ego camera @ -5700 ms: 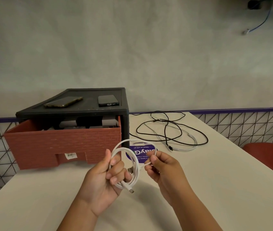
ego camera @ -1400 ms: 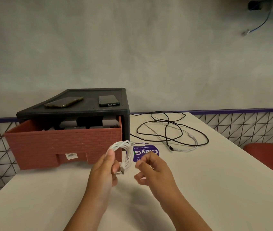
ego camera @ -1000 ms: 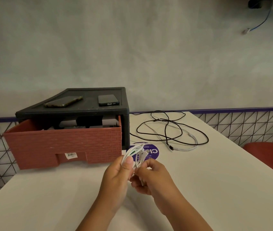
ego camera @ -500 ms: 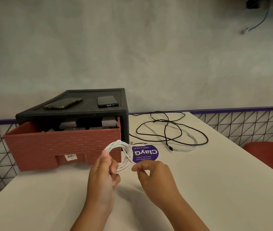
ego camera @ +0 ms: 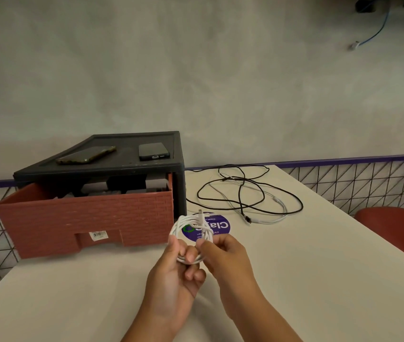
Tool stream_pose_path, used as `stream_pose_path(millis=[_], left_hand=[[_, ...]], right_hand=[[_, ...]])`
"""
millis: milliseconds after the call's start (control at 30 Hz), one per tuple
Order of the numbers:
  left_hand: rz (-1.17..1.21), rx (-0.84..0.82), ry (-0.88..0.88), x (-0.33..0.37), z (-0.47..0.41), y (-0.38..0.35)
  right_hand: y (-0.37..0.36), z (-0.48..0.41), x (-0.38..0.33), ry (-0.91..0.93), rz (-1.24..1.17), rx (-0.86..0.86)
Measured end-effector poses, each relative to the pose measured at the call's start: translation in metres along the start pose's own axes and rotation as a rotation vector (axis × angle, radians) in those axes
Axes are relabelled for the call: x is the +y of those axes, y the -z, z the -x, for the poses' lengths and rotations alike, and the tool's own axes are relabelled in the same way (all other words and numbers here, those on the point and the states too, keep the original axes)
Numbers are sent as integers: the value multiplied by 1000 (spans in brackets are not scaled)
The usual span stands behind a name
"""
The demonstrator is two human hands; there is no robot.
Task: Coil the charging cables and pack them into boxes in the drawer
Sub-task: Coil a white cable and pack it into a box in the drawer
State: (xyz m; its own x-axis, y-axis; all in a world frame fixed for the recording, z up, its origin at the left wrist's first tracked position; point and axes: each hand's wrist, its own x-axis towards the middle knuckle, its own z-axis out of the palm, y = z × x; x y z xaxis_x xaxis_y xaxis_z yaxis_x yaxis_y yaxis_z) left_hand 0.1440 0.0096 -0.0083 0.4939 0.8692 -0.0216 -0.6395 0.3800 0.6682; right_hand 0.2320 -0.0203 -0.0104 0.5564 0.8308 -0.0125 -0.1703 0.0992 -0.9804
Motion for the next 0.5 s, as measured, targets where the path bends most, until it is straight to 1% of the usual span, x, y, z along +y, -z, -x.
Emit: stream_pose_path(millis=[100, 167, 267, 367, 433, 500], left_hand=[[-87, -20, 22, 0, -1, 1], [-157, -7, 17, 1, -2, 3], [-273, 64, -18, 1, -6, 5], [-497, 147, -111, 1, -9, 10], [-647, 168, -152, 0, -10, 12], [-695, 166, -145, -2, -12, 14]], right_hand=[[4, -3, -2, -61, -127, -8], [7, -3, -4, -58, -130, -34], [9, -3, -6, -42, -130, -43], [11, -4, -10, -57, -167, -60], [12, -3, -11, -77, -187, -100], [13, -3, -12, -102, -210, -137]])
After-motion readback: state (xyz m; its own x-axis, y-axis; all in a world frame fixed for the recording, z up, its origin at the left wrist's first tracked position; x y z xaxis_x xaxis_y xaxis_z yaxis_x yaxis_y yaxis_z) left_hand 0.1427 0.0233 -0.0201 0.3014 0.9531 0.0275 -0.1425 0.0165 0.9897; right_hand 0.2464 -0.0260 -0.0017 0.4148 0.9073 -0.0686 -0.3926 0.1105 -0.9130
